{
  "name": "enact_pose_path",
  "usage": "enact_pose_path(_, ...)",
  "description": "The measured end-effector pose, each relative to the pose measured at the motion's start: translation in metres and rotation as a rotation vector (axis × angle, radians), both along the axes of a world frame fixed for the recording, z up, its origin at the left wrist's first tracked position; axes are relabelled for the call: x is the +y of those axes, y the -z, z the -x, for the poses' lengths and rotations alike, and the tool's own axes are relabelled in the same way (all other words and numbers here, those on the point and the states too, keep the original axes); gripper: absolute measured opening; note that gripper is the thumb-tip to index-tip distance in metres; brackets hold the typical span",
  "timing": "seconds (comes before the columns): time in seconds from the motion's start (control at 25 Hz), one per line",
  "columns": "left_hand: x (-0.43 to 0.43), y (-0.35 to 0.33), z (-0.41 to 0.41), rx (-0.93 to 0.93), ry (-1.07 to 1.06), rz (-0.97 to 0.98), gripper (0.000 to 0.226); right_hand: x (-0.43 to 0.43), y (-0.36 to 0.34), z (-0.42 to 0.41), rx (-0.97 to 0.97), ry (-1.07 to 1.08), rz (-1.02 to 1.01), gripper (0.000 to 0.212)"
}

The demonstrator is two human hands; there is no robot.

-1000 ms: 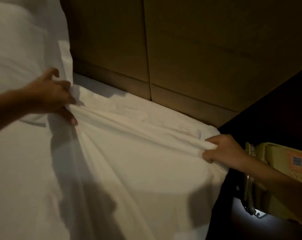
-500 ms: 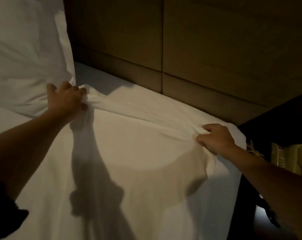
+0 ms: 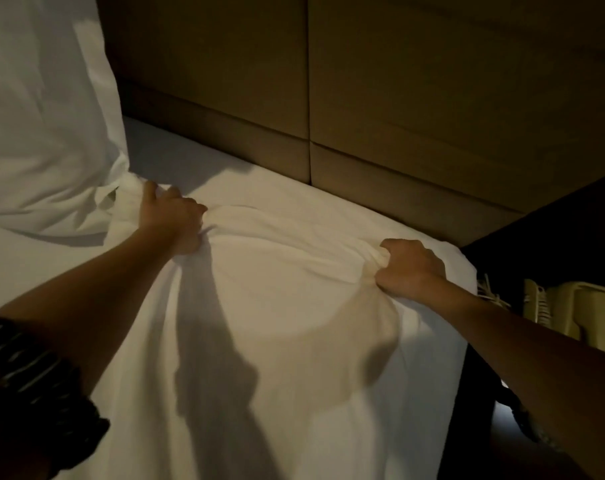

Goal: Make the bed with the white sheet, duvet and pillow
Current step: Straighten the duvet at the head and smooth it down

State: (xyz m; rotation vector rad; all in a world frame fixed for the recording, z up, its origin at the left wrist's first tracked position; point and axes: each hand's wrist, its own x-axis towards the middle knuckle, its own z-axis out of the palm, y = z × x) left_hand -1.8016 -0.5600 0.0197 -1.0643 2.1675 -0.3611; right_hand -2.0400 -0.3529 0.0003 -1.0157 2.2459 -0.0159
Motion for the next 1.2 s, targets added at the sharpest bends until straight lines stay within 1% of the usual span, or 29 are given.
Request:
enact_pose_path(0.04,0.005,-0.006,0.0,0.032,0.042,0.04,0.043,0.006,-0.009,0.004,0.007,-0.02,0.049,0.022)
enact_pose_path(0.08,0.008,-0.014,0.0,0.122,0.078,0.058,0.039,0.017,-0.022,0.011,0.02,-0.034,0.092,0.015)
enact_pose_path(0.12,0.01,-0.026,0.003,0.258,0.12,0.062,0.034,0.031,-0.037,0.022,0.005,-0.032,0.112,0.014)
enact_pose_path(0.16,0.012,-0.04,0.009,0.355,0.145,0.046,0.03,0.046,-0.053,0.032,-0.026,-0.001,0.126,0.019)
enact_pose_path(0.2,0.012,-0.046,0.018,0.406,0.171,0.037,0.027,0.057,-0.06,0.043,-0.047,0.054,0.145,0.025)
enact_pose_path(0.24,0.012,-0.047,0.027,0.402,0.195,0.024,0.026,0.061,-0.06,0.051,-0.041,0.102,0.138,0.028)
enact_pose_path(0.32,0.026,-0.027,0.032,0.322,0.194,0.011,0.032,0.06,-0.037,0.046,0.008,0.103,-0.003,0.026)
enact_pose_path(0.36,0.027,-0.009,0.029,0.359,0.188,0.023,0.038,0.057,-0.017,0.039,0.026,0.091,-0.027,0.027)
enact_pose_path(0.48,0.021,0.017,0.005,0.596,0.024,0.072,0.065,0.051,0.017,0.024,0.089,0.065,0.043,0.042)
enact_pose_path(0.56,0.018,0.014,-0.008,0.731,-0.11,0.056,0.08,0.068,0.016,0.026,0.207,0.024,0.074,0.044)
enact_pose_path(0.6,0.015,0.013,-0.014,0.795,-0.201,0.028,0.082,0.078,0.015,0.028,0.282,-0.041,0.115,0.041)
enact_pose_path(0.64,0.014,0.012,-0.019,0.855,-0.299,-0.008,0.079,0.087,0.015,0.028,0.336,-0.12,0.195,0.035)
enact_pose_path(0.68,0.014,0.011,-0.023,0.909,-0.397,-0.041,0.07,0.094,0.018,0.026,0.337,-0.166,0.282,0.03)
enact_pose_path(0.72,0.015,0.007,-0.025,0.934,-0.505,-0.066,0.056,0.098,0.018,0.025,0.292,-0.182,0.343,0.028)
enact_pose_path(0.76,0.016,0.003,-0.024,0.922,-0.589,-0.077,0.044,0.101,0.018,0.026,0.237,-0.172,0.389,0.031)
enact_pose_path(0.8,0.016,-0.001,-0.023,0.899,-0.623,-0.058,0.039,0.1,0.016,0.031,0.179,-0.134,0.436,0.036)
enact_pose_path(0.88,0.015,-0.015,-0.021,0.886,-0.584,0.106,0.039,0.094,0.004,0.043,0.077,-0.001,0.541,0.033)
enact_pose_path(0.92,0.011,-0.02,-0.023,0.903,-0.567,0.212,0.04,0.09,-0.003,0.047,0.029,0.045,0.577,0.027)
enact_pose_path(0.96,0.004,-0.02,-0.027,0.905,-0.573,0.275,0.04,0.085,-0.006,0.052,-0.022,0.059,0.584,0.021)
enact_pose_path(1.0,-0.001,-0.017,-0.032,0.873,-0.599,0.278,0.041,0.08,0.001,0.058,-0.091,0.069,0.557,0.02)
enact_pose_path(1.04,-0.005,-0.011,-0.036,0.848,-0.651,0.225,0.043,0.075,0.009,0.058,-0.136,0.086,0.521,0.021)
enact_pose_path(1.12,-0.01,0.0,-0.033,0.918,-0.832,0.085,0.048,0.067,0.026,0.053,-0.2,0.13,0.466,0.024)
enact_pose_path(1.16,-0.006,0.004,-0.025,0.951,-0.92,0.089,0.049,0.065,0.032,0.049,-0.207,0.158,0.459,0.028)
enact_pose_path(1.2,-0.001,0.008,-0.018,0.944,-0.928,0.166,0.049,0.065,0.034,0.047,-0.149,0.153,0.441,0.033)
